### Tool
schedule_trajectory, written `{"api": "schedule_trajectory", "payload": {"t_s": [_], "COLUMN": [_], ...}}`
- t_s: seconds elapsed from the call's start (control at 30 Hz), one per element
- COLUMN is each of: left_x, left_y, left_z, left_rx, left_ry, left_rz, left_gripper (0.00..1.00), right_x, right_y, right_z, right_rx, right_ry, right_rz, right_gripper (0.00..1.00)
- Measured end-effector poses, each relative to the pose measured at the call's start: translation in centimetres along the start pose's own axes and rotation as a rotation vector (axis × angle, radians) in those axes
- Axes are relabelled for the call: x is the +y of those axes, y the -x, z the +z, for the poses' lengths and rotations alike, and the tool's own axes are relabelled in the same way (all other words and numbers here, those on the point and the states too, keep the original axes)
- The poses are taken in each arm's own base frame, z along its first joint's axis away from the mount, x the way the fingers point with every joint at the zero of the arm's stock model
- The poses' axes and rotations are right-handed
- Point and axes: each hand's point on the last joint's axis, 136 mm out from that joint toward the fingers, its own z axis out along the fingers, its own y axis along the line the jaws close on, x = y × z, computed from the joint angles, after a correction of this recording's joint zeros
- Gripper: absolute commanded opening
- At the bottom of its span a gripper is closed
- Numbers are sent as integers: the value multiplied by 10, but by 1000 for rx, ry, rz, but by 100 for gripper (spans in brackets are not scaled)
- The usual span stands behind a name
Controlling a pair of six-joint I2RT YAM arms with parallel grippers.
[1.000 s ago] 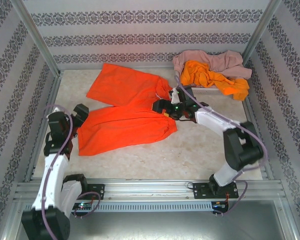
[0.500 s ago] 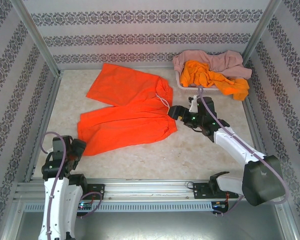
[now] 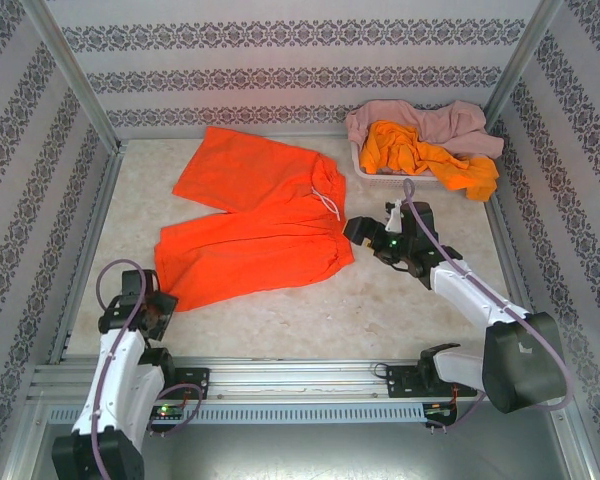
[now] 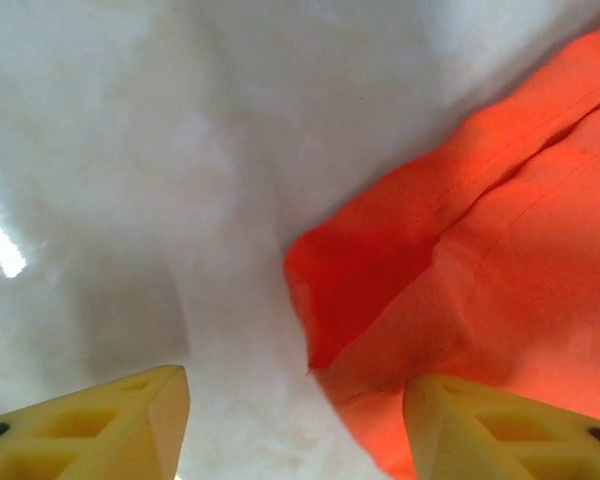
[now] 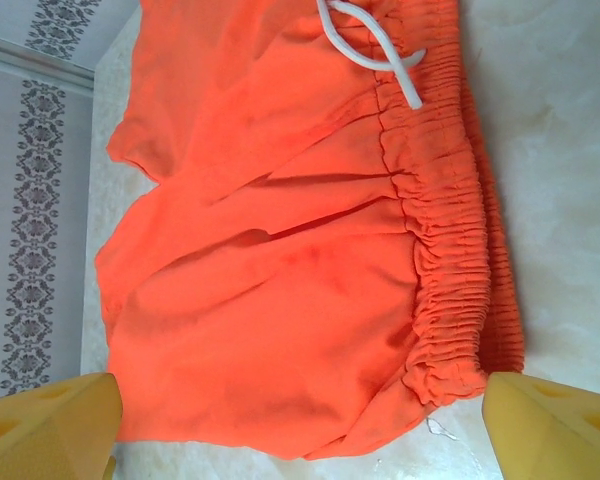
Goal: Fold and stack the shorts
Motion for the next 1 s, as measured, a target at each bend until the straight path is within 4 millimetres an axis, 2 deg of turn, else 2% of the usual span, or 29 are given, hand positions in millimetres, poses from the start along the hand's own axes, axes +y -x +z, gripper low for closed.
{"api": "schedule_trajectory", "payload": {"t_s": [0.17,0.33,0.43,0.63,0.83,1.0], "left_x": [-10,-20,-25,-44,-49,-46], "left_y": [2,7,9,19,19,15], "left_z": [13,16,15,0,0,5], "left_rx": [5,-10,-17,-59,-64,-52], "left_ry": [-20,-55,-72,-148,-190,-189], "left_rz": [-1,5,18,35,36,37], "left_gripper": [38,12,1,0,0,0], "right_x": [-6,-14,-24,-35,-50,-60], "right_y": [-4,-11,-19,-31,-44,-49], "right_z": [1,7,11,22,37,44], "right_rx": [7,27,48,74,93,82], "right_ry": [-6,-9,-26,-56,-111,-154], "right_rz": [12,48,92,165,234,262], "right_gripper": [93,91,89,78,66,59]}}
